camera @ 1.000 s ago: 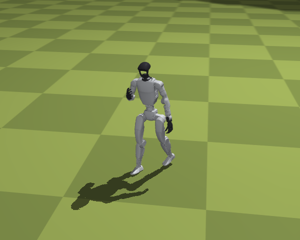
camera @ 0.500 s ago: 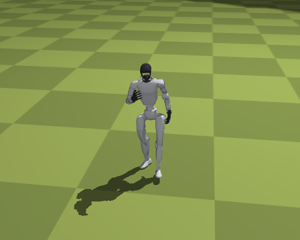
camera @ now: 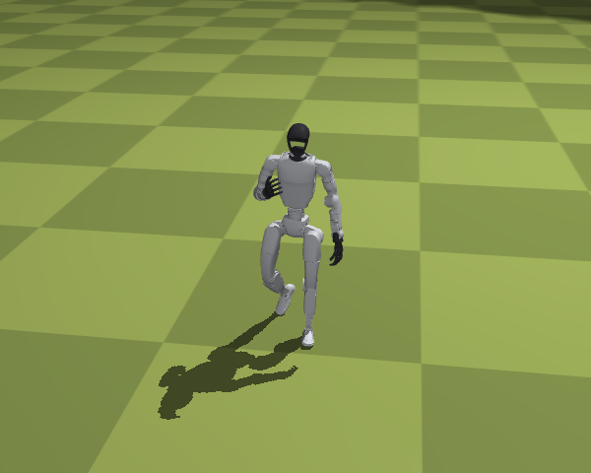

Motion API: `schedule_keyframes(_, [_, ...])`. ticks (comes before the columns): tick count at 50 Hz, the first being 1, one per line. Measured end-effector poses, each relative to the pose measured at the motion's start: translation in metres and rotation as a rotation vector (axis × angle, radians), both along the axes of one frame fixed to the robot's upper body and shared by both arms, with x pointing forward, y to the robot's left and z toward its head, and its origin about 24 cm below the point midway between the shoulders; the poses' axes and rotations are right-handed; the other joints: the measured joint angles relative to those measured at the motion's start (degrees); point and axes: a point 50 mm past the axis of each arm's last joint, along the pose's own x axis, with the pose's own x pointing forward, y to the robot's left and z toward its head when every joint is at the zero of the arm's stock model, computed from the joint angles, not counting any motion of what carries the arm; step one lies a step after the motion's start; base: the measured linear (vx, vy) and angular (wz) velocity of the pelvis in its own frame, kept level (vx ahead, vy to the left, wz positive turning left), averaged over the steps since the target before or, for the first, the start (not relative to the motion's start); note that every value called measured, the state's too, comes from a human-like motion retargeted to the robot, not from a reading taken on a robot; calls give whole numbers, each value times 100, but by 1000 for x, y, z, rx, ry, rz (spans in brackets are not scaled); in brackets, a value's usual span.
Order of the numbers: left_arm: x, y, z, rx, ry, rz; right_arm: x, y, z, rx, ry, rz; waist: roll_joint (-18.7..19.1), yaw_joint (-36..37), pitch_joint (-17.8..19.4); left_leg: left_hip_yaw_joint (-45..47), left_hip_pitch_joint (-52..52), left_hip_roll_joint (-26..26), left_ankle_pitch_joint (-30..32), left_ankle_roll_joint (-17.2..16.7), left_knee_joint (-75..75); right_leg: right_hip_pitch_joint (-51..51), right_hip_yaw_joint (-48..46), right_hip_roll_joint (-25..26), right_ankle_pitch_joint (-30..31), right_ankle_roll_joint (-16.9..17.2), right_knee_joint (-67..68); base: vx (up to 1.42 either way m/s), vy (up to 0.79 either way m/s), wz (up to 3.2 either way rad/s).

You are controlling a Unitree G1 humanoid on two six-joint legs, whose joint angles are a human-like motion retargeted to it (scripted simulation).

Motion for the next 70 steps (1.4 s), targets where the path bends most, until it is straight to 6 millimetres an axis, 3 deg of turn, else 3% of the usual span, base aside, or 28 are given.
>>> schedule_keyframes(3, [58,0,27,45,-156,-23,2,-1,-2,-15,23,4,39,-199,-8,-167,121,-48,-183,-2,133,-563,-46,-19,-461,-124,395,39,17,50])
schedule_keyframes(7, [131,-13,75,27,-407,-20,4,-2,-3,-46,31,12,58,-462,63,-377,363,-170,-388,-16,217,-943,-453,-195,-960,-326,-125,37,13,53])
schedule_keyframes(12, [195,-41,140,-57,-690,-59,5,-1,-4,-88,28,28,-61,-839,201,-717,715,-462,-587,-64,231,-1007,-566,-90,-987,-130,-2106,37,7,68])
schedule_keyframes(15, [217,-59,173,-103,-811,-93,6,-1,-4,-116,32,25,-238,-1070,342,-971,979,-744,-714,-77,238,-868,-492,-93,-409,138,-3597,39,2,78])
schedule_keyframes(19, [230,-75,195,-130,-886,-138,8,1,-3,-177,21,4,-422,-1262,535,-1259,1378,-964,-902,-60,232,-839,-459,-98,431,683,-4930,42,-1,59])
schedule_keyframes(23, [226,-80,187,-124,-854,-186,5,4,-2,-218,-14,5,-390,-1261,551,-1303,1630,-802,-1034,-175,226,-1196,-695,179,-52,945,-5054,42,-16,15])
schedule_keyframes(27, [209,-76,154,-133,-732,-183,6,3,1,-222,-36,3,-363,-1306,487,-1477,1773,-866,-1059,-115,259,-1151,-989,153,-244,945,-5054,47,-6,33])
schedule_keyframes(31, [168,-63,101,-131,-543,-121,5,1,3,-208,-48,-1,-367,-1373,352,-1770,1900,-974,-945,-8,417,-917,-860,77,-178,945,-5054,54,-6,47])
schedule_keyframes(35, [103,-44,43,-120,-313,1,5,0,3,-177,-42,-8,-403,-1333,216,-2046,1906,-1111,-450,106,850,-601,-864,-115,-122,938,-5054,57,-10,28])
schedule_keyframes(39, [16,-25,-1,-112,-67,154,4,1,1,-128,-19,-1,-606,-1162,107,-2058,1447,-1310,354,250,2074,-217,-717,-337,-388,859,-5054,56,-20,-3])
schedule_keyframes(42, [-51,-15,-20,-122,88,264,3,1,1,-95,-9,7,-809,-1051,-28,-1781,565,-1426,648,432,3591,-63,-614,-552,-555,858,-5021,50,-19,-5])
schedule_keyframes(45, [-105,-10,-26,-138,189,360,3,0,5,-74,-17,10,-895,-889,-106,-1329,-351,-1286,439,709,4823,-33,-504,-622,-762,872,-4882,46,-16,-21])
schedule_keyframes(50, [-164,-12,-26,-184,277,472,5,-1,14,-59,-53,12,-954,-380,50,-915,-1109,-1196,-360,1049,4837,98,-168,-595,-1049,890,-4659,42,-9,-64])
schedule_keyframes(55, [-194,-22,-25,-231,319,564,7,0,22,-72,-96,4,-803,145,286,-1183,-1209,-1269,-141,933,2862,367,177,-356,-1284,826,-4574,41,-1,-77])
schedule_keyframes(59, [-200,-31,-26,-264,326,606,7,1,28,-100,-137,-5,-483,362,432,-887,-1091,-870,510,756,1127,740,310,39,-1493,770,-4596,43,4,-51])
schedule_keyframes(66, [-187,-36,-29,-293,289,581,5,4,32,-131,-184,-14,-234,385,558,281,-1000,-428,816,-8,-462,1485,444,425,-1835,759,-4625,49,8,-28])
schedule_keyframes(70, [-168,-28,-29,-280,238,555,6,6,29,-147,-178,-28,-358,343,457,702,-934,-322,804,-149,-462,1668,551,417,-1888,701,-4484,53,12,-25])
